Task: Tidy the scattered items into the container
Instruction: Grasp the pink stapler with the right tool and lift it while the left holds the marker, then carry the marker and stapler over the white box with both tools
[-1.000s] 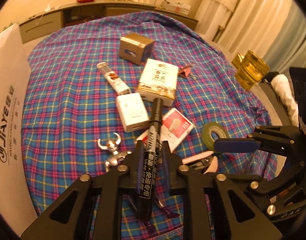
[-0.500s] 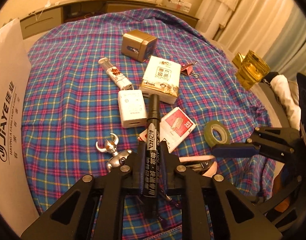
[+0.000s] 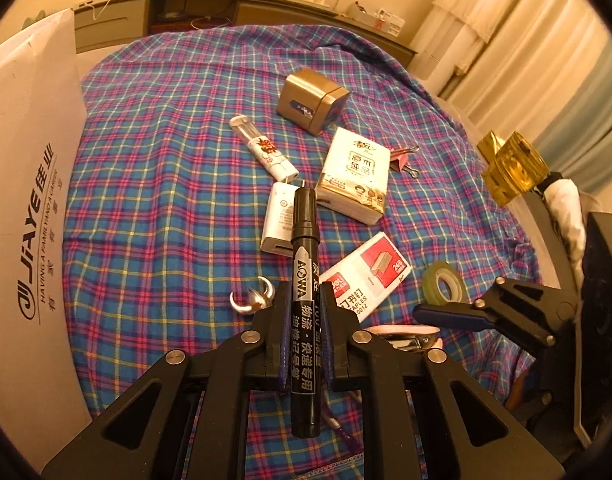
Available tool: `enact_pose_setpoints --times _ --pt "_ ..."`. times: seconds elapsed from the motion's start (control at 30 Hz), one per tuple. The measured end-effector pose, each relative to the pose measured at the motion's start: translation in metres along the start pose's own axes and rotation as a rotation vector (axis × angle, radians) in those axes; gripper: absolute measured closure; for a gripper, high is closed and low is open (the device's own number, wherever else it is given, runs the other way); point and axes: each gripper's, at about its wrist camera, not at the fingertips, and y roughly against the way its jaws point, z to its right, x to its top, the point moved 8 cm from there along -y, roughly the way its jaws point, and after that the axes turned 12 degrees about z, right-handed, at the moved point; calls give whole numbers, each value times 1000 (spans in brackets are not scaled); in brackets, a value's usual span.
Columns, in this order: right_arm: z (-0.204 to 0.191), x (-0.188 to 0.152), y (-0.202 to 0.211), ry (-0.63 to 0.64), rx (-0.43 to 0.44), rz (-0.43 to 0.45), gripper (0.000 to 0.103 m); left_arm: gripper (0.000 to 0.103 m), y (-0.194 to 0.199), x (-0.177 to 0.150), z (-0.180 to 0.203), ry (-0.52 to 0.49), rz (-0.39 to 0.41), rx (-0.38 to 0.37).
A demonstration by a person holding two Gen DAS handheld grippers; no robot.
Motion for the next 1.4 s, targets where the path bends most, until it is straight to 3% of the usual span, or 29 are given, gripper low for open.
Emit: enact_pose_setpoints --times 0.03,0.3,0.53,0.87,1.4 --pt "3 1 0 -25 8 2 42 89 1 0 0 -1 2 0" --pt "16 2 3 -159 30 7 42 89 12 5 -1 -3 29 -3" --pt "5 -2 -8 -9 -48 10 42 89 21 9 1 -9 46 -5" --pt "21 6 10 -130 -16 54 52 89 45 22 6 -20 99 -2" --pt "13 -16 5 -55 -38 9 52 89 68 27 9 -37 131 0"
